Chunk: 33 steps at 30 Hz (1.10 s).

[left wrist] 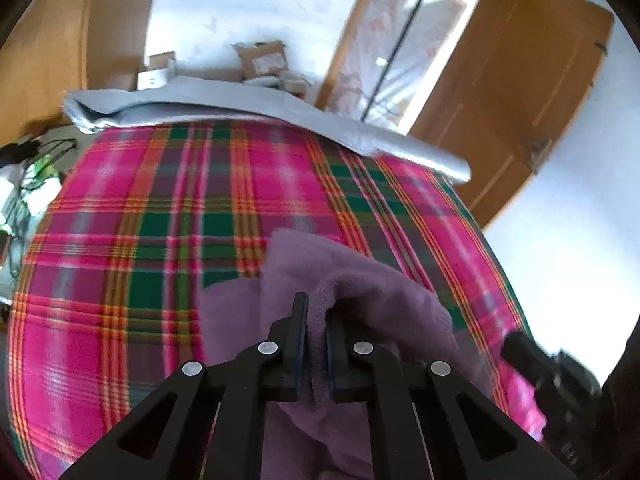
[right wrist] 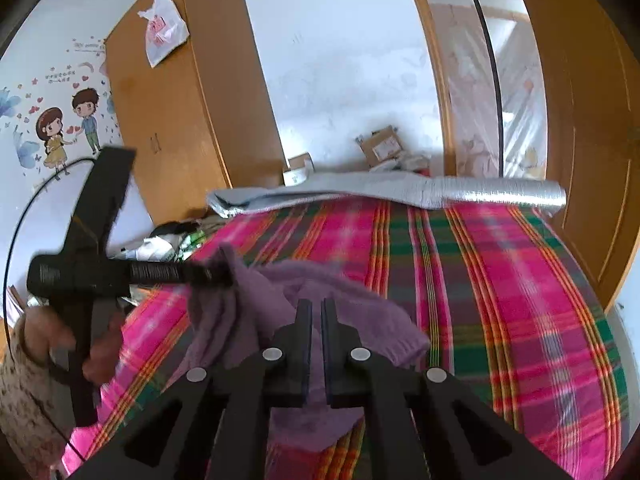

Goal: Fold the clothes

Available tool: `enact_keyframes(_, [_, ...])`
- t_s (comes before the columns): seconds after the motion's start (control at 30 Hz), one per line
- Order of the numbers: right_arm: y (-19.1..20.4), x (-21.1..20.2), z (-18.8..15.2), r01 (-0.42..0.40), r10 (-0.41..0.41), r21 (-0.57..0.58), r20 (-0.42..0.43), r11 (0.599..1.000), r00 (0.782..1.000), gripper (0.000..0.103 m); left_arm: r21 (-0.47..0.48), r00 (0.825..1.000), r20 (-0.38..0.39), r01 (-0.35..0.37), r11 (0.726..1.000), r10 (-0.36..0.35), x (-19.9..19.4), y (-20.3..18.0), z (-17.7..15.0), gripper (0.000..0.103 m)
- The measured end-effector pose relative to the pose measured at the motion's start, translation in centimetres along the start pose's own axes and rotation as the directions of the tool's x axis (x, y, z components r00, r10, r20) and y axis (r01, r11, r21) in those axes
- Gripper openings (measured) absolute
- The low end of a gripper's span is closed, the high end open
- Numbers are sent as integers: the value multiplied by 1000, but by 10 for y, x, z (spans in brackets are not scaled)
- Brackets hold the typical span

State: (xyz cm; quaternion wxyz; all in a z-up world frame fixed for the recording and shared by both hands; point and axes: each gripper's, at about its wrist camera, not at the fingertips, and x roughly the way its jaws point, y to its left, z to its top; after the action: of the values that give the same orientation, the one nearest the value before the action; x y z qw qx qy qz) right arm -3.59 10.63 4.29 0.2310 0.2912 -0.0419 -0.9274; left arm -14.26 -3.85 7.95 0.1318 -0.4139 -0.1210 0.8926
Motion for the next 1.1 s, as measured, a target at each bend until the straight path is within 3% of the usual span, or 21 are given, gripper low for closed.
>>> enact_keyframes(0.13, [-8,-3,-18,-11,13,54,-38,998,999,15,-58,1000,18,-9,998,10,-4,19,3,7])
enact_keyframes(0.27, [-13,2,-38,-13,25,102,-120,995,992,16,-98,998,55,-20,995,26,-12,34,6,6])
enact_keyframes(0.37, [-7,15,-54,-33,50,89,-202,995,978,16,-121,995,89,-37,992,48,-21,44,9,6])
enact_keyframes(0.5, [15,30,-61,-107,113,40,-237,993,965,17,-170,987,129,-76,983,98,-34,62,9,6])
enact_keyframes(0.57, [28,37,-63,-128,120,-16,-249,992,961,24,-204,983,139,-92,975,122,-39,74,9,6])
enact_keyframes(0.7, [46,55,-70,-122,88,-102,-292,987,952,36,-272,975,148,-122,955,167,-48,97,6,6])
enact_keyframes(0.97, [57,80,-68,-58,5,-161,-311,985,950,41,-301,970,135,-153,941,201,-51,114,-3,6])
enact_keyframes(1.0, [60,81,-69,-50,-9,-183,-306,982,952,38,-304,970,133,-156,940,204,-51,115,-4,6])
enact_keyframes(1.03, [63,82,-69,-43,-20,-201,-300,979,954,25,-312,969,134,-157,937,207,-52,117,-4,6])
enact_keyframes(1.1, [65,80,-68,-36,-30,-219,-291,975,956,13,-330,967,141,-158,931,214,-56,121,-6,6])
